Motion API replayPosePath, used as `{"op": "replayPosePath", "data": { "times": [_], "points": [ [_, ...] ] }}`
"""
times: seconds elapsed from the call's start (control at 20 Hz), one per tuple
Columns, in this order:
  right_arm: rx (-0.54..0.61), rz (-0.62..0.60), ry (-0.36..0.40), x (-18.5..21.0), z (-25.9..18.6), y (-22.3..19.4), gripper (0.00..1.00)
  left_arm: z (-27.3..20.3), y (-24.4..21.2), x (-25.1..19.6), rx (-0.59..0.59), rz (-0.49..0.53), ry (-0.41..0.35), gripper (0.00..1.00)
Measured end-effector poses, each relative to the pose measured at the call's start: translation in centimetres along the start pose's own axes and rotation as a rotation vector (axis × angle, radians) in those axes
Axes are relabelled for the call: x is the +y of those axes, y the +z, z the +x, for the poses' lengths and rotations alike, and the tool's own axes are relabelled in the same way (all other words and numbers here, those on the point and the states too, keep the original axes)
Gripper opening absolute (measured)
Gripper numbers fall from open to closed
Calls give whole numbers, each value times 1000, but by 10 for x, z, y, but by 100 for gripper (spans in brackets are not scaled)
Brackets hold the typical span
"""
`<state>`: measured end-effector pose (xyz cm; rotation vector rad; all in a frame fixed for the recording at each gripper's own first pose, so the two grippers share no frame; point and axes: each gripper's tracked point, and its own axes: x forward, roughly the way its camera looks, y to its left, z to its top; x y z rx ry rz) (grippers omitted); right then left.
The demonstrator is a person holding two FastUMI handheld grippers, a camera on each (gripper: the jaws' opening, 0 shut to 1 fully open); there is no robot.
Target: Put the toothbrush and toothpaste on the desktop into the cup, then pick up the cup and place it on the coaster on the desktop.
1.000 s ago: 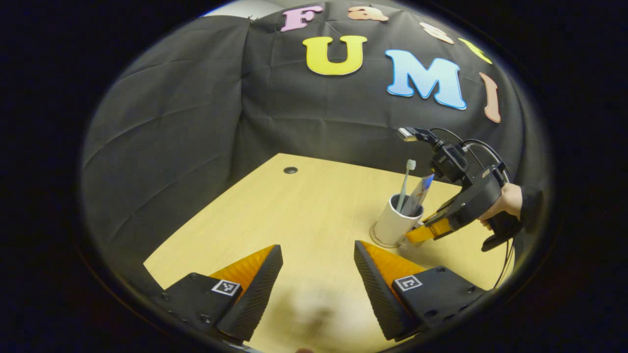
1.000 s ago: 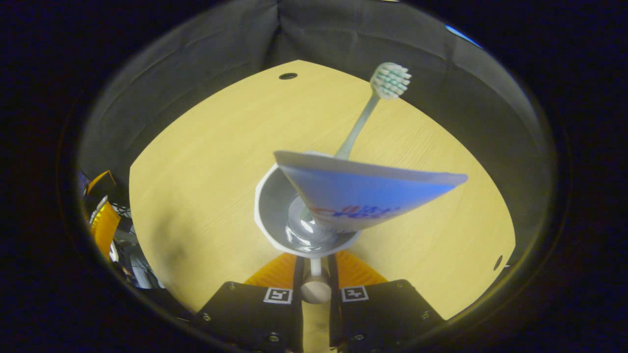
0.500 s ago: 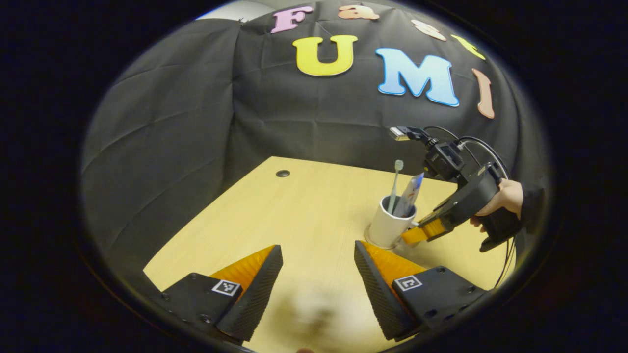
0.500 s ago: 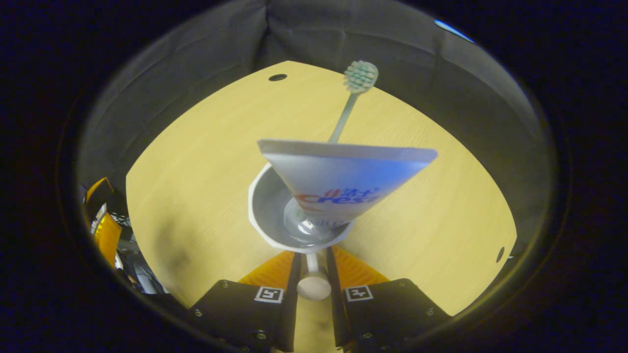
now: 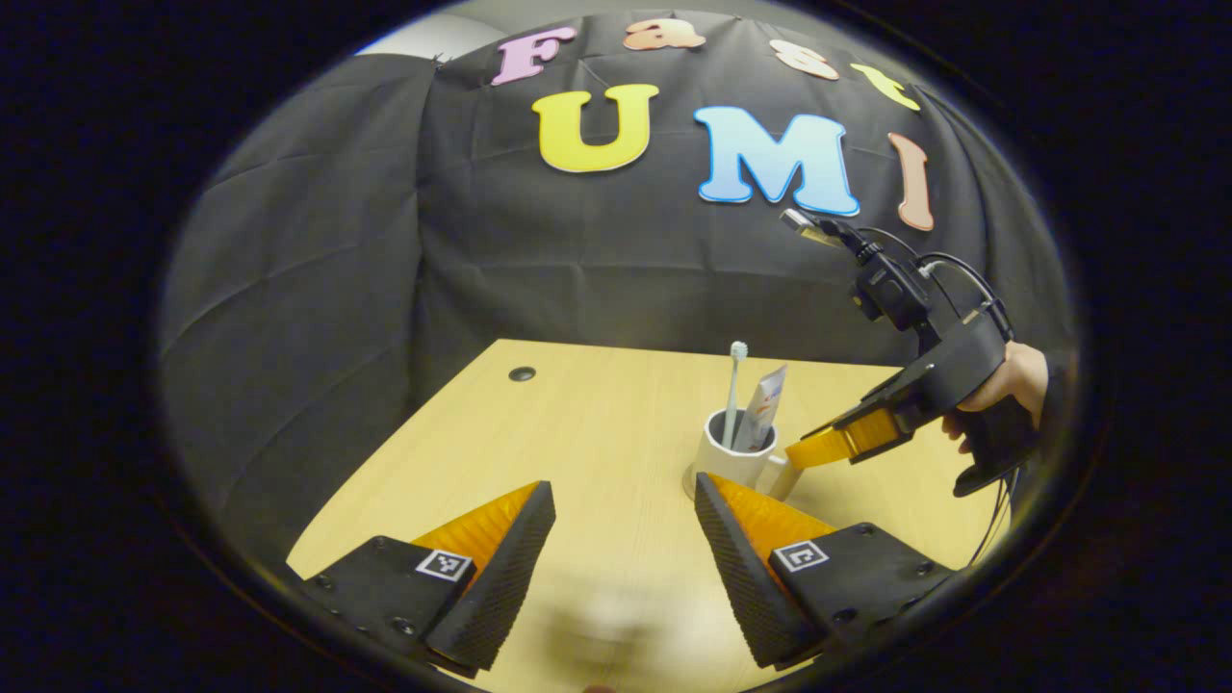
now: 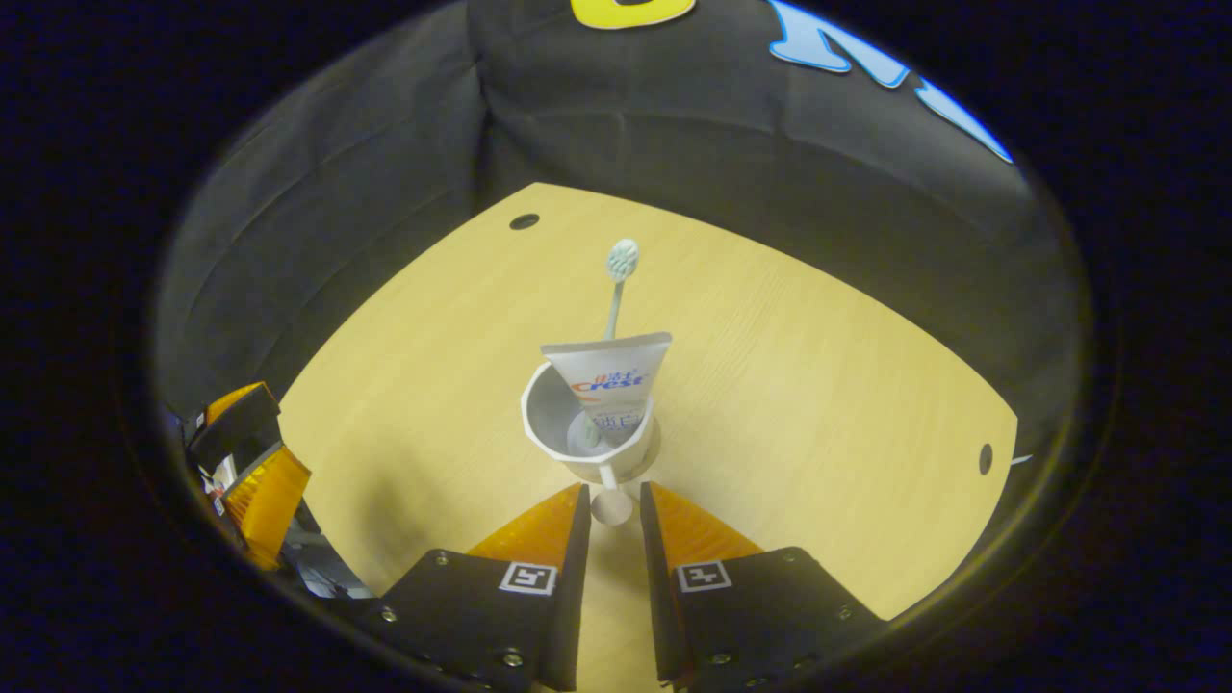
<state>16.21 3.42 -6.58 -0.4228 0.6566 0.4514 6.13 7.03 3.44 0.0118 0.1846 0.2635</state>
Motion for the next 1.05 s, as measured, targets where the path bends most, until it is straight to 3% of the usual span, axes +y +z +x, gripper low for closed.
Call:
{"op": "replayPosePath", "data": {
  "times": [0.15, 0.2, 0.25, 0.4, 0.75, 0.95, 1.05],
  "points": [
    [-79, 37, -31, -6, -41, -1, 31, -10, 21, -11, -48, 30, -50, 98],
    [-110, 48, -45, -6, -50, 1, 31, -14, 31, -17, -67, 43, -69, 93],
    [-145, 61, -60, -7, -64, 3, 31, -15, 44, -25, -89, 57, -87, 98],
    [-257, 107, -110, -10, -109, 8, 31, -12, 86, -53, -166, 80, -149, 98],
    [-652, 208, -374, -35, -237, 33, 30, -44, 183, -117, -385, 117, -278, 96],
    [-831, 203, -496, -35, -280, 36, 30, -70, 214, -137, -455, 116, -292, 96],
    [-871, 199, -514, -31, -290, 38, 29, -82, 220, -140, -476, 101, -297, 100]
  ]
}}
